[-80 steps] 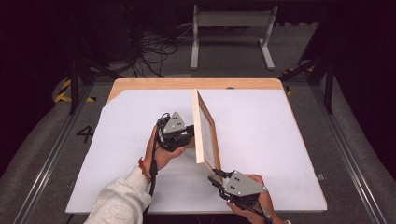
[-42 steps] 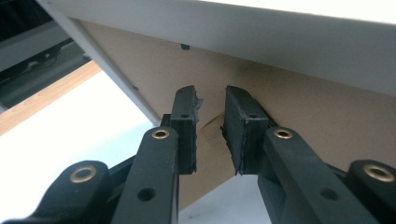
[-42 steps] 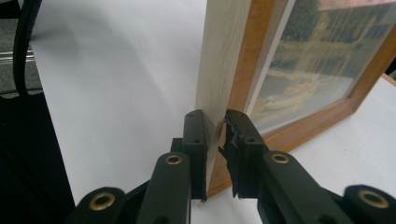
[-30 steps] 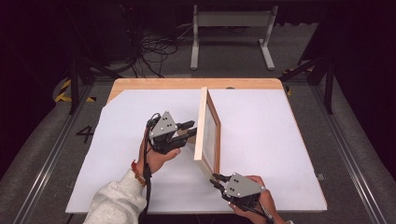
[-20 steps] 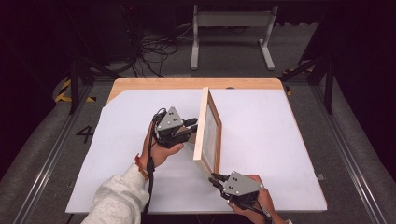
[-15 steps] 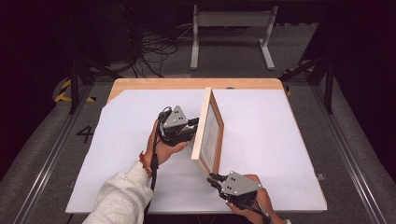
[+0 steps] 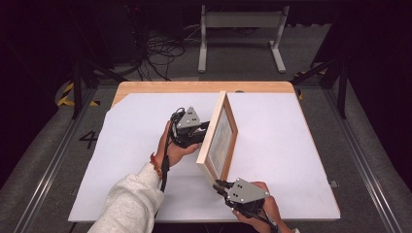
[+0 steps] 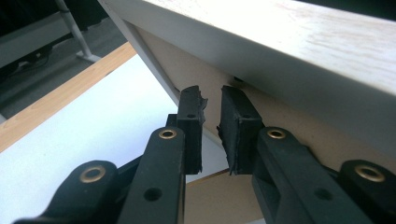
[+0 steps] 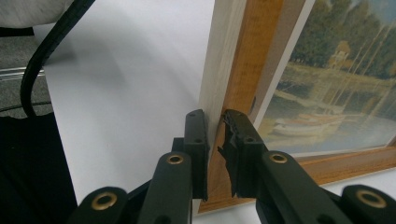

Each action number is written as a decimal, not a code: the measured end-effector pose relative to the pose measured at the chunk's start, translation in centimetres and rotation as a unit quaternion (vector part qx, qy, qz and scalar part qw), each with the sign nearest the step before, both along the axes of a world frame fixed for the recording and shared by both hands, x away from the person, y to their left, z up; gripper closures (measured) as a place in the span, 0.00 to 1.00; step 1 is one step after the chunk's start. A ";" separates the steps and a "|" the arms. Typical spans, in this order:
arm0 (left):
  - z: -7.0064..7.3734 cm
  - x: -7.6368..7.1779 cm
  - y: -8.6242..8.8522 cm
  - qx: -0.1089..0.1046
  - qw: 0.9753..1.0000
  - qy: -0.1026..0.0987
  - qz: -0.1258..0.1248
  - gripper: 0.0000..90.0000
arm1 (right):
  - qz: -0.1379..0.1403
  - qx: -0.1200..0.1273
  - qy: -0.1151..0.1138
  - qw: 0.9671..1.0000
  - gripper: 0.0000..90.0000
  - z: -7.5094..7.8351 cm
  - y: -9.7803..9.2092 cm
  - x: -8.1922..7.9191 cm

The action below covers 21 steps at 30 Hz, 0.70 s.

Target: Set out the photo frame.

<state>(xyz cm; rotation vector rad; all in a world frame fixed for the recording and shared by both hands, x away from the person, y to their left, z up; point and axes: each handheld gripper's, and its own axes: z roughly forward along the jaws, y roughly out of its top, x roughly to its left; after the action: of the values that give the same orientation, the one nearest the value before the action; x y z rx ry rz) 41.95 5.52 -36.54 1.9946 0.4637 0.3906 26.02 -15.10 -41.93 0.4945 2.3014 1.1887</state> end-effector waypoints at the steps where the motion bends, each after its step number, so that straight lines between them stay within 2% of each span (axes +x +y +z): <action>1: 0.0 -0.1 0.1 0.000 1.000 0.001 0.001 0.86 | 0.000 -0.001 0.000 1.000 0.89 0.0 0.0 0.0; 6: 0.3 -1.0 1.1 -0.005 1.000 -0.006 0.006 0.86 | 0.002 0.002 0.010 1.000 0.90 -0.1 -0.2 0.1; 7: 0.3 -1.4 1.4 0.000 1.000 -0.015 0.009 0.85 | 0.003 0.004 0.011 1.000 0.90 -0.2 -0.3 0.1; 10: 0.0 -2.8 2.5 0.001 1.000 -0.027 0.017 0.84 | 0.010 0.008 0.018 1.000 0.91 -0.2 -0.6 0.0; 13: -0.4 -4.0 3.5 -0.002 0.999 -0.038 0.031 0.81 | 0.014 0.024 0.021 0.999 0.92 0.4 -1.6 0.0; 15: -0.6 -5.0 4.6 -0.006 0.999 -0.041 0.031 0.80 | 0.002 0.037 0.022 0.999 0.94 0.7 -2.4 0.2; 18: -0.6 -5.9 5.5 -0.014 0.999 -0.039 0.027 0.78 | -0.006 0.034 0.017 0.999 0.96 0.9 -2.8 0.2; 21: -1.0 -7.7 6.4 -0.013 0.999 -0.038 0.017 0.76 | -0.008 0.024 0.011 1.000 0.97 0.8 -3.0 0.3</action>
<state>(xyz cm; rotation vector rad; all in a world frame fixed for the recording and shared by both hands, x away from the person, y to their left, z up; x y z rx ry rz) 34.24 11.88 -37.57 1.9422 0.4529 0.4773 26.31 -18.10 -41.13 0.5461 2.2880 1.2389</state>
